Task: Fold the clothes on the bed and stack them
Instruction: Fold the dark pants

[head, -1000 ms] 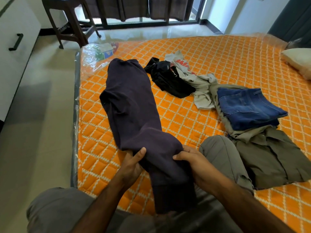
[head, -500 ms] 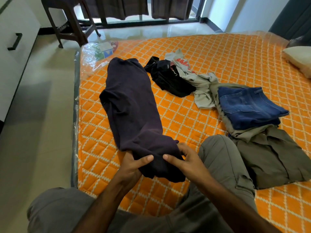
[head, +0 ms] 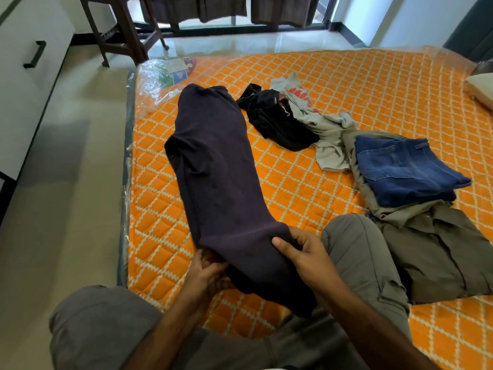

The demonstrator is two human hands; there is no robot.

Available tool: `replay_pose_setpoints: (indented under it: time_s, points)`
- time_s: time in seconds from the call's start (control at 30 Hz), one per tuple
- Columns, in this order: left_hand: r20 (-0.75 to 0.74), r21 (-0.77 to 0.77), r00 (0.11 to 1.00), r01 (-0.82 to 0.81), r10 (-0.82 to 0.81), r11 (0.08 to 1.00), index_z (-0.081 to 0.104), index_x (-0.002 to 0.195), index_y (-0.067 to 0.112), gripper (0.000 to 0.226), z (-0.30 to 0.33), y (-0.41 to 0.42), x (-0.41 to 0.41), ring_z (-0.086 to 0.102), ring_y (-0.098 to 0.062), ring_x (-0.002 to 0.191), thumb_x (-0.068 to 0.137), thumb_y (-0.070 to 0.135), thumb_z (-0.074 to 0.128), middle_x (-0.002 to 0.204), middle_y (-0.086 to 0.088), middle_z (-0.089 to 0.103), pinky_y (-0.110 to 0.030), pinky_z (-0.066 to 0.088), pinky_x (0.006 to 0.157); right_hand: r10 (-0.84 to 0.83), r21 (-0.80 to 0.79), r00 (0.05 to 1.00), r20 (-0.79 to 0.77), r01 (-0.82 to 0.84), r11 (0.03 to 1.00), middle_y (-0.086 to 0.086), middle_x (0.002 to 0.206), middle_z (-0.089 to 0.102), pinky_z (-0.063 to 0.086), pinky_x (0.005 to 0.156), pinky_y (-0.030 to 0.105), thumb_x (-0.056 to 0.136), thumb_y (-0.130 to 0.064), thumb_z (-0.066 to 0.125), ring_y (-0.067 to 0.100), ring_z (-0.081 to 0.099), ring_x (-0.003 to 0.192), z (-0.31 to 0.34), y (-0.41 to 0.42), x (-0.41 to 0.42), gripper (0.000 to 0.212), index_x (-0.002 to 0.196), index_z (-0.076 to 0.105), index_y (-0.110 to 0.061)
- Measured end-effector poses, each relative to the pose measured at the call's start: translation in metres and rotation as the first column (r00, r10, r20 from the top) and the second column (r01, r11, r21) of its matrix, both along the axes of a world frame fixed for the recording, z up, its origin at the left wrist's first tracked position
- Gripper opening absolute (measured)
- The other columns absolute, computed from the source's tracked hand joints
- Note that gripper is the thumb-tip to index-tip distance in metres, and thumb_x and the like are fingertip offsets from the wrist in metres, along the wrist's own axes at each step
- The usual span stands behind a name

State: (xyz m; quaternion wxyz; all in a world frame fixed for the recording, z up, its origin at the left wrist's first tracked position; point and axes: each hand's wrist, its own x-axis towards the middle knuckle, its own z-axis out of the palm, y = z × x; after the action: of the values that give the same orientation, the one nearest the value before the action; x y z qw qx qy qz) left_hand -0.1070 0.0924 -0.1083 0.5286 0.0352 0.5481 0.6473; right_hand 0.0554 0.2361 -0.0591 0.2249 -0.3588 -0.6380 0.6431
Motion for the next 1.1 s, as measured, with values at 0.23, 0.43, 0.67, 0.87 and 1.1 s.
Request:
replay_pose_setpoints:
  time_s: [0.23,0.43,0.67,0.87,1.1]
  points:
    - [-0.515,-0.226,0.855,-0.201,0.058,0.953,0.04,0.1,0.036,0.058,-0.015,-0.011,0.032,0.057,-0.017,0.092,0.053,0.044,0.073,0.108,-0.005,0.051,-0.034,0.049,0.076,0.131,0.013,0.991,-0.014,-0.131,0.991,0.009,0.115,0.075,0.056,0.092,0.04,0.1,-0.005,0.058,0.027,0.07,0.11,0.004,-0.002,0.004,0.022,0.118,0.069,-0.001]
    - [-0.069,-0.193,0.991,-0.125,0.113,0.973,0.067,0.09,0.021,0.024,0.01,-0.002,0.031,0.05,-0.016,0.067,0.098,0.039,0.054,0.071,0.001,0.063,-0.031,0.04,0.061,0.134,0.033,0.991,0.01,-0.134,0.99,0.001,0.113,0.076,0.056,0.088,0.029,0.099,-0.004,0.057,0.018,0.071,0.108,0.012,-0.001,0.005,0.022,0.116,0.071,-0.009]
    - [0.299,0.116,0.945,-0.175,0.134,0.978,0.06,0.134,0.023,0.042,0.027,0.001,0.032,0.062,-0.021,0.12,0.095,0.039,0.054,0.133,0.0,0.065,-0.042,0.043,0.096,0.063,-0.112,0.998,-0.008,-0.063,0.992,0.01,0.113,0.075,0.056,0.092,0.039,0.098,-0.003,0.058,0.027,0.07,0.109,0.012,-0.003,0.002,0.022,0.116,0.07,-0.001]
    - [0.069,-0.051,0.985,-0.153,0.157,0.987,0.065,0.096,0.011,0.037,0.018,-0.017,0.033,0.072,-0.021,0.071,0.072,0.034,0.082,0.085,-0.007,0.074,-0.026,0.059,0.062,0.013,-0.216,0.999,-0.043,-0.022,0.976,0.019,0.111,0.074,0.056,0.081,0.033,0.099,-0.004,0.056,0.027,0.071,0.101,0.011,-0.005,-0.003,0.021,0.114,0.068,0.005]
    - [0.119,-0.175,0.987,-0.083,0.105,0.981,0.068,0.112,0.023,0.037,0.019,-0.035,0.046,0.068,-0.022,0.1,0.081,0.042,0.062,0.107,0.002,0.075,-0.041,0.049,0.083,-0.084,-0.398,0.996,-0.042,0.06,0.915,0.023,0.117,0.071,0.053,0.093,0.047,0.1,-0.007,0.056,0.035,0.068,0.107,0.007,-0.013,-0.007,0.024,0.119,0.066,0.003]
